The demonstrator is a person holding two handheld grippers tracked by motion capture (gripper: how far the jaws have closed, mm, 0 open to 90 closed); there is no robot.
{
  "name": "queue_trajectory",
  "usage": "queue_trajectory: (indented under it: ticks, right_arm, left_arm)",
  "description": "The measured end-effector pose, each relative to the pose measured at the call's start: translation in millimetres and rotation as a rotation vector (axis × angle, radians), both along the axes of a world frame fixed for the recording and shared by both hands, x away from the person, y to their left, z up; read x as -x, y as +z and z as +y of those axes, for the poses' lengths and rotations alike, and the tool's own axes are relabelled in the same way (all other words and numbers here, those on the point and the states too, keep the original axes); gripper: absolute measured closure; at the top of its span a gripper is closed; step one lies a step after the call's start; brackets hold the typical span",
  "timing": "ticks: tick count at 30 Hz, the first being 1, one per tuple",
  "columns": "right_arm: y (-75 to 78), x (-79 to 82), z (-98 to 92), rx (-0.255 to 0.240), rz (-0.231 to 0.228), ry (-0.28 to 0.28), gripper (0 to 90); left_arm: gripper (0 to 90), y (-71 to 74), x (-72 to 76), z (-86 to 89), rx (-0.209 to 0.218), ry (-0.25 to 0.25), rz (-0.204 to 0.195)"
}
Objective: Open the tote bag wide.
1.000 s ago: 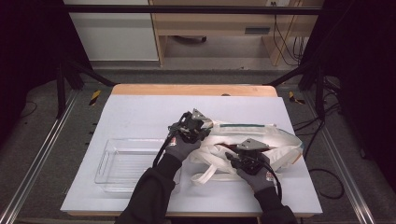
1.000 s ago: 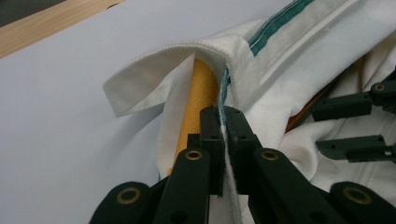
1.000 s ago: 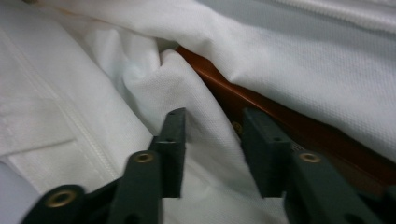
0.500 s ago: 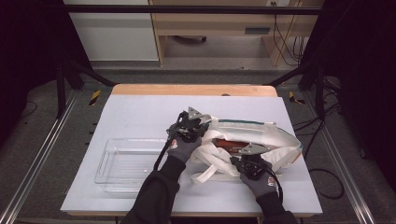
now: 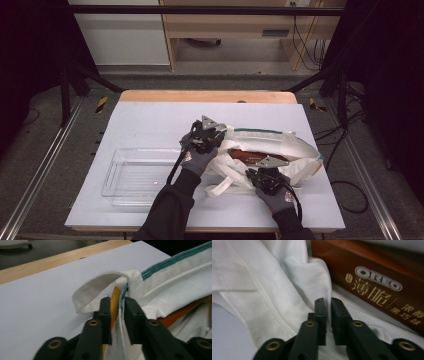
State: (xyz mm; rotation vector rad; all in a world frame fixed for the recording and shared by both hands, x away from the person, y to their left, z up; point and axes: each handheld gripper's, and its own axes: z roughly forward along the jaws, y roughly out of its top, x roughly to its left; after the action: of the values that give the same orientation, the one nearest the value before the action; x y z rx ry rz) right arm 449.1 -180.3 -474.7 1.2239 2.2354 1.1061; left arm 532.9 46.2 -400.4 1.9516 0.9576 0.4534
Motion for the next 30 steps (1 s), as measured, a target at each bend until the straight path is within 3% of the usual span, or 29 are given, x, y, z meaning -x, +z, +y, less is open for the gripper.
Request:
queue_trajectory:
  ticks: [1, 4, 6, 10, 14, 15, 18, 19, 20, 21, 30]
  right_arm:
    - [7.8, 4.1, -1.4, -0.014, -0.025, 0.007, 68.1]
    - [18.9, 11.0, -6.2, -0.043, -0.065, 0.002, 65.4]
    - [39.1, 20.5, -21.3, -0.071, -0.134, -0.025, 67.3]
    - [59.0, 27.0, -47.8, -0.072, -0.187, -0.104, 74.5]
    - [60.7, 26.7, -64.2, -0.07, -0.183, -0.16, 77.6]
    - [54.4, 23.7, -75.3, -0.054, -0.161, -0.193, 79.0]
    - [45.9, 21.9, -82.9, -0.049, -0.131, -0.219, 80.7]
    - [41.7, 21.7, -85.9, -0.041, -0.116, -0.224, 81.1]
    - [41.7, 21.7, -85.9, -0.041, -0.116, -0.224, 81.1]
    - [34.8, 22.4, -89.6, -0.027, -0.102, -0.228, 82.0]
    - [11.1, 23.6, -100.9, -0.007, -0.029, -0.238, 83.9]
  left_arm:
    - [62.0, 5.8, 5.8, 2.4, 0.02, -0.026, -0.016]
    - [57.1, 11.8, 14.2, 5.5, 0.026, -0.049, -0.04]
    - [57.1, 22.1, 32.6, 10.3, 0.054, -0.073, -0.071]
    - [66.1, 30.2, 58.2, 3.7, 0.074, -0.111, -0.093]
    - [74.8, 25.9, 73.5, -11.0, 0.063, -0.144, -0.103]
    - [77.3, 17.1, 81.0, -22.5, 0.035, -0.148, -0.108]
    - [82.1, 5.8, 84.9, -31.6, 0.018, -0.148, -0.091]
    - [83.5, -10.8, 86.6, -41.5, 0.009, -0.15, -0.057]
    - [83.6, -10.8, 86.6, -41.5, 0.009, -0.15, -0.057]
    - [83.7, -24.2, 85.7, -47.9, -0.008, -0.145, -0.039]
    - [84.4, -59.2, 82.4, -47.1, -0.03, -0.102, 0.027]
